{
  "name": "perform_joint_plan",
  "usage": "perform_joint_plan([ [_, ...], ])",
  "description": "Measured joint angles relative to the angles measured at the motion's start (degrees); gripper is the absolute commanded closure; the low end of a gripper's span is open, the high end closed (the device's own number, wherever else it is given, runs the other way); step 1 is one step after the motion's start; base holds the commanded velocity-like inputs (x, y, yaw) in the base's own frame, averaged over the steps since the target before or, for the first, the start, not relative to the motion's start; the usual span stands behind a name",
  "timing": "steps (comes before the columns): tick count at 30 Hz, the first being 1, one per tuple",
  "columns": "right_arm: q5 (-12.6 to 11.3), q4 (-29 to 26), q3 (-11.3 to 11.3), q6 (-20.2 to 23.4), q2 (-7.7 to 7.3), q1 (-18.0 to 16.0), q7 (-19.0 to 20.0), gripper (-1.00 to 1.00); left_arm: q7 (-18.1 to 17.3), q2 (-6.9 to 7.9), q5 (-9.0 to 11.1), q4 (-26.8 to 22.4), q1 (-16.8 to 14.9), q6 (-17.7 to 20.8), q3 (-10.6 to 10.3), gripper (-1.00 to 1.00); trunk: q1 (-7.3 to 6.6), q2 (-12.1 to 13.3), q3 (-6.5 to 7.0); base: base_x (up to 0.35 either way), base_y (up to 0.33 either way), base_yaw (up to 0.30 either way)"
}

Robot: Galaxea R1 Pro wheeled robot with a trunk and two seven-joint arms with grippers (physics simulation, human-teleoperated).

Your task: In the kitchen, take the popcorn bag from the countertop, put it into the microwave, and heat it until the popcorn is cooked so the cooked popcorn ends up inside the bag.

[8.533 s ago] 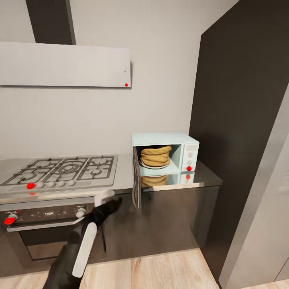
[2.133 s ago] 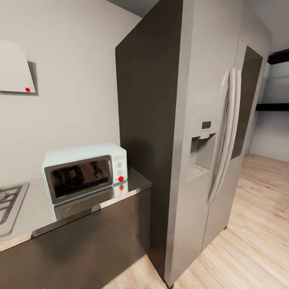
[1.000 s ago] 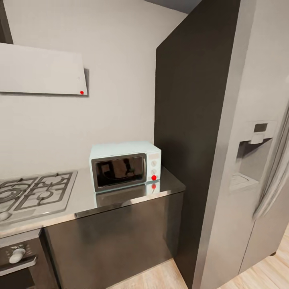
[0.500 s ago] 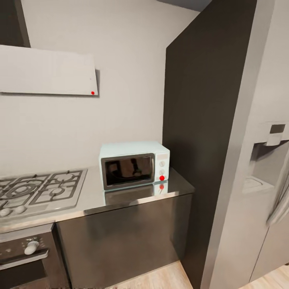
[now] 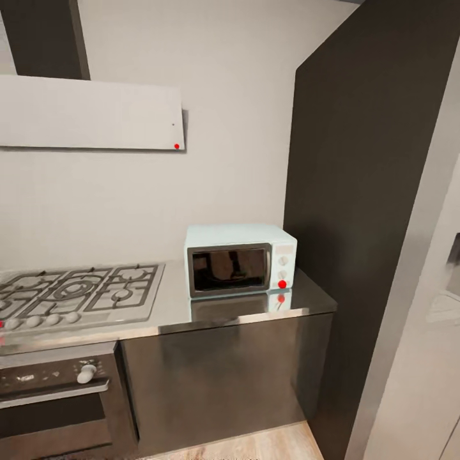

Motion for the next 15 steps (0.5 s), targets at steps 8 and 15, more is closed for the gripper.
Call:
perform_joint_plan([
  [8, 0.06, 0.0, 0.03, -0.01, 0.0, 0.0, 0.13, -1.0, 0.0, 0.0, 0.0, 0.0, 0.0, 0.0, -0.02, -1.0, 0.0, 0.0, -0.71, 0.0, 0.0, 0.086],
  [15, 0.09, 0.0, 0.94, -0.05, 0.0, 0.0, 0.2, -1.0, 0.0, 0.0, 0.0, 0.0, 0.0, 0.0, -0.02, -1.0, 0.0, 0.0, -1.35, 0.0, 0.0, 0.074],
])
